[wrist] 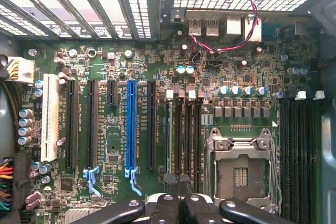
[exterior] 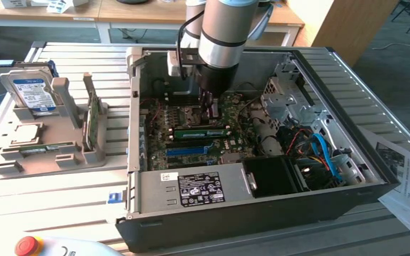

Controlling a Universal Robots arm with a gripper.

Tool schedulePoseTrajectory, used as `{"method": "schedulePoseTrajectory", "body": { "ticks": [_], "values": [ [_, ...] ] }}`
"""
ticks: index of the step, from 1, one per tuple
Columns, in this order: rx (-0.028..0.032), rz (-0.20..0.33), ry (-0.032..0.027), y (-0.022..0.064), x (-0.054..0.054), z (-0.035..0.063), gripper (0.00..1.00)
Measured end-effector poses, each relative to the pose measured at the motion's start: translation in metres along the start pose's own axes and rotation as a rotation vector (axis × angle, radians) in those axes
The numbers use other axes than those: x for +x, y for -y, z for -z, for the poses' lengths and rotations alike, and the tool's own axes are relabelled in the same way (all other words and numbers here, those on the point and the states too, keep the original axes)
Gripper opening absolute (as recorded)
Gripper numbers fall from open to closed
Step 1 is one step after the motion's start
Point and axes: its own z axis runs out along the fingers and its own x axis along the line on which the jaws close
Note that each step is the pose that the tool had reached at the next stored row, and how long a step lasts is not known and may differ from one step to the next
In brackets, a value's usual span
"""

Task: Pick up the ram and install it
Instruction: 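Press down the ram until it locks into place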

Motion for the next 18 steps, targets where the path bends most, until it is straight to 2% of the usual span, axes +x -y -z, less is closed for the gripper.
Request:
{"method": "schedulePoseTrajectory", "body": {
  "ticks": [12,18],
  "values": [
    [0.0001,0.0,0.0001,-0.0015,0.0,-0.0003,0.1],
    [0.0001,0.0,0.0002,-0.0017,0.0001,-0.0036,0.1]
  ]
}}
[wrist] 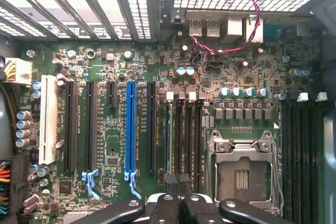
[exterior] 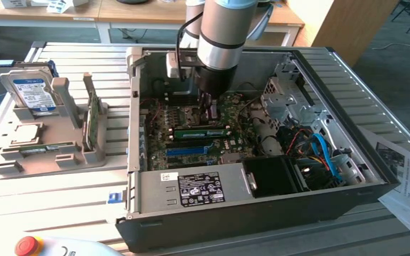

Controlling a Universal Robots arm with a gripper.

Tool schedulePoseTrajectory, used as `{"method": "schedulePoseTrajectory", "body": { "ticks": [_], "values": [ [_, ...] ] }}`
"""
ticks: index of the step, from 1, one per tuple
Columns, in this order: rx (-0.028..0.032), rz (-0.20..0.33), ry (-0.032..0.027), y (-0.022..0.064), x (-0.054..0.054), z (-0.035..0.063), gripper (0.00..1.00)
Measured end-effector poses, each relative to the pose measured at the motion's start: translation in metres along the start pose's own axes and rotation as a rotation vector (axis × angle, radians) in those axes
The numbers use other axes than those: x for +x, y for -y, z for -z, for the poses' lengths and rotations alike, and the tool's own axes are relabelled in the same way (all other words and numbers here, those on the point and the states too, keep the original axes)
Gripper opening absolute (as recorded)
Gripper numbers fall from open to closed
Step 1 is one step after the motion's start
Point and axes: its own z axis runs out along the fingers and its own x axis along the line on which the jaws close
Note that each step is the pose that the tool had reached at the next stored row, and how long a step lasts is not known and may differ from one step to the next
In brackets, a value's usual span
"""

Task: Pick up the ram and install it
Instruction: 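Press down the ram until it locks into place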

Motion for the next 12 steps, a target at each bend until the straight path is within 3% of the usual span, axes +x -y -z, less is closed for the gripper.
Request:
{"method": "schedulePoseTrajectory", "body": {
  "ticks": [12],
  "values": [
    [0.0,0.0,0.0,-0.0003,0.0004,-0.0105,0.1]
  ]
}}
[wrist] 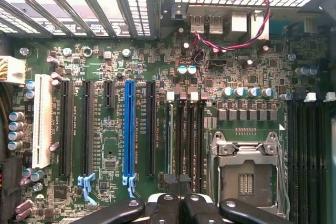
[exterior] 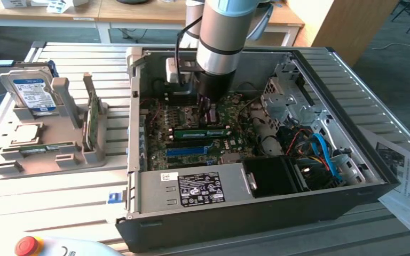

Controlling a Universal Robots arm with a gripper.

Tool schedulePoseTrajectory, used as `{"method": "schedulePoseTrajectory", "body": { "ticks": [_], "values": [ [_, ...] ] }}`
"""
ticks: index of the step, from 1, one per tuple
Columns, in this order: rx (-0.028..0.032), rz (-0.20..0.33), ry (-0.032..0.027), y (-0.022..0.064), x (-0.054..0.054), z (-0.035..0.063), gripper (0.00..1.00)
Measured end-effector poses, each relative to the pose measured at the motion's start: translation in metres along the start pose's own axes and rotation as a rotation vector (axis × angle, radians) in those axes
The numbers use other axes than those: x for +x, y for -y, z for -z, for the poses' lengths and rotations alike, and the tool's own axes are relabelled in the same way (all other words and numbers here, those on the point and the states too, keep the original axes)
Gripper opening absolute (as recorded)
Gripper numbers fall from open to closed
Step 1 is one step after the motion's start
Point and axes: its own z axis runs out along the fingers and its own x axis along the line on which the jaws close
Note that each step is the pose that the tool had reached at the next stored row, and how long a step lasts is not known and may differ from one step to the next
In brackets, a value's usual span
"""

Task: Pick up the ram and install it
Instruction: 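Press down the ram until it locks into place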

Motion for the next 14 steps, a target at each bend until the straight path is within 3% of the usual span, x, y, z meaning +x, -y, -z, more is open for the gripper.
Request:
{"method": "schedulePoseTrajectory", "body": {
  "ticks": [14],
  "values": [
    [0.0001,0.0,0.0002,0.0,0.0009,-0.0034,0.1]
  ]
}}
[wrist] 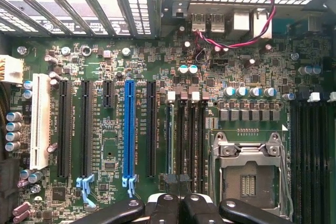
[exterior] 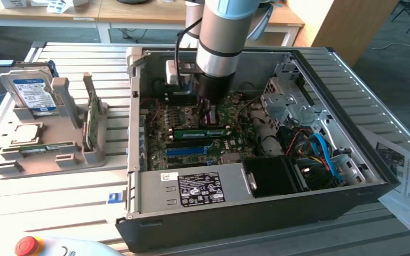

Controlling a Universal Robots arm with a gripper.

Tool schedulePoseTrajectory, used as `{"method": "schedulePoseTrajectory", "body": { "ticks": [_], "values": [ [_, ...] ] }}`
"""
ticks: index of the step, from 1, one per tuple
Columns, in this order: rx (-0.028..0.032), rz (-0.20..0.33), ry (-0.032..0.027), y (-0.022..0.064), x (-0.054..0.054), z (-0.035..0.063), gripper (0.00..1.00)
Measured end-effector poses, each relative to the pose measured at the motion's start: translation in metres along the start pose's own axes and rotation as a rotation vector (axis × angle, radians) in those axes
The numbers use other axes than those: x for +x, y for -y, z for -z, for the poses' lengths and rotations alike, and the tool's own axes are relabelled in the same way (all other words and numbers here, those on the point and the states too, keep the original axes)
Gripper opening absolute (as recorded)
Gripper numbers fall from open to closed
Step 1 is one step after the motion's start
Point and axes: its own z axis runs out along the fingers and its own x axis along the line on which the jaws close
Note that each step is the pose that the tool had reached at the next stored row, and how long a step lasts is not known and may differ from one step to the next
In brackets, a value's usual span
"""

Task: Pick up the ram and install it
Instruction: 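Press down the ram until it locks into place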

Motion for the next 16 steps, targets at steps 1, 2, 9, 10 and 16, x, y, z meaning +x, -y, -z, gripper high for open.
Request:
{"method": "schedulePoseTrajectory", "body": {
  "ticks": [1,2,9,10,16],
  "values": [
    [-0.0001,0.0,-0.0002,0.0,0.0004,0.0001,0.1],
    [0.0,0.0,-0.0001,0.0001,0.0007,0.0001,0.1],
    [0.0001,0.0,-0.0001,0.0001,0.001,-0.0009,0.1],
    [0.0001,0.0,-0.0002,0.0002,0.001,-0.0014,0.1],
    [0.0002,0.0,-0.0001,0.0002,0.0011,-0.0027,0.1]
  ]
}}
